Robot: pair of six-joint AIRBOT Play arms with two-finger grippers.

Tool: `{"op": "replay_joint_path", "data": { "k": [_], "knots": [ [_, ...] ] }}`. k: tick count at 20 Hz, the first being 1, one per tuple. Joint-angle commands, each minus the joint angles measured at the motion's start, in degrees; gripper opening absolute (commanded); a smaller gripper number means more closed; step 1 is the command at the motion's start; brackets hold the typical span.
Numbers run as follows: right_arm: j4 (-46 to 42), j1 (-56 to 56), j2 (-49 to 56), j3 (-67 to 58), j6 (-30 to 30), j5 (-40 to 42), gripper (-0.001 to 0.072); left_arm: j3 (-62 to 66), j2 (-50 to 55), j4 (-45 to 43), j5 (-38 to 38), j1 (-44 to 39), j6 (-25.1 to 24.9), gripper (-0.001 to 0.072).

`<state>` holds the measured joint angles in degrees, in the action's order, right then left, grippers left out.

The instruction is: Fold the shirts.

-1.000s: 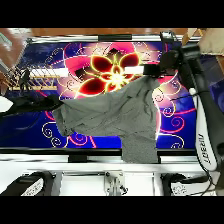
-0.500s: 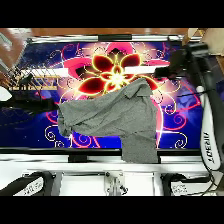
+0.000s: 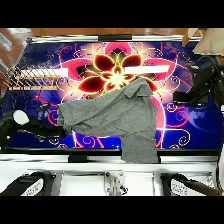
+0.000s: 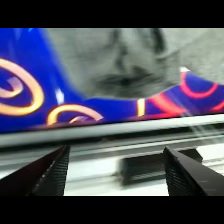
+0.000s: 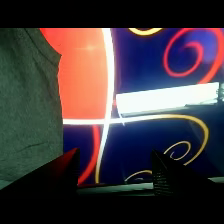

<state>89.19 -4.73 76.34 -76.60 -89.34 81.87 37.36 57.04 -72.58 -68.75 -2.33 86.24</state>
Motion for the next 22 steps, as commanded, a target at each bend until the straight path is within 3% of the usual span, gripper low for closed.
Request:
{"op": "replay_joint_path", "data": {
  "k": [1,4,9,11,14,15,19,21,22],
  "knots": [
    [5.64,-0.85,-1.75,4.28,-0.09,-3.98,0.0557,-6.43,-0.13,2.95,11.56,-4.59,0.44,0.0716],
    [10.23,-0.85,-1.75,4.28,-0.07,-6.56,0.0557,-6.78,1.16,2.56,18.21,-5.11,0.57,0.0716],
    [10.58,-0.85,-1.75,4.28,-0.04,-6.34,0.0557,-6.78,3.06,-4.59,18.99,-5.07,0.79,0.0692],
    [10.60,-0.85,-1.75,4.28,0.13,-6.32,0.0557,-6.78,3.15,-4.63,19.82,-5.07,2.21,0.0375],
    [10.99,-0.85,-1.75,4.28,0.20,-5.64,0.0557,-6.75,3.15,-4.61,20.35,-5.05,2.16,0.0076],
    [10.99,-0.85,-1.75,4.31,0.20,-5.46,0.0557,-6.75,3.13,-4.57,20.31,-5.07,2.19,0.0031],
    [9.92,-1.09,-1.73,8.59,-0.09,-4.50,0.0557,-6.21,2.23,-4.66,18.45,-5.05,2.56,0.0029],
    [15.32,-3.17,-1.49,14.40,-4.17,-3.72,0.0558,-5.49,0.63,-5.25,16.68,-4.31,2.27,0.0028],
    [18.38,-4.74,-1.03,16.79,-5.22,-2.95,0.0639,-5.27,-0.61,-5.22,16.46,-3.54,1.36,0.0029]
  ]
}}
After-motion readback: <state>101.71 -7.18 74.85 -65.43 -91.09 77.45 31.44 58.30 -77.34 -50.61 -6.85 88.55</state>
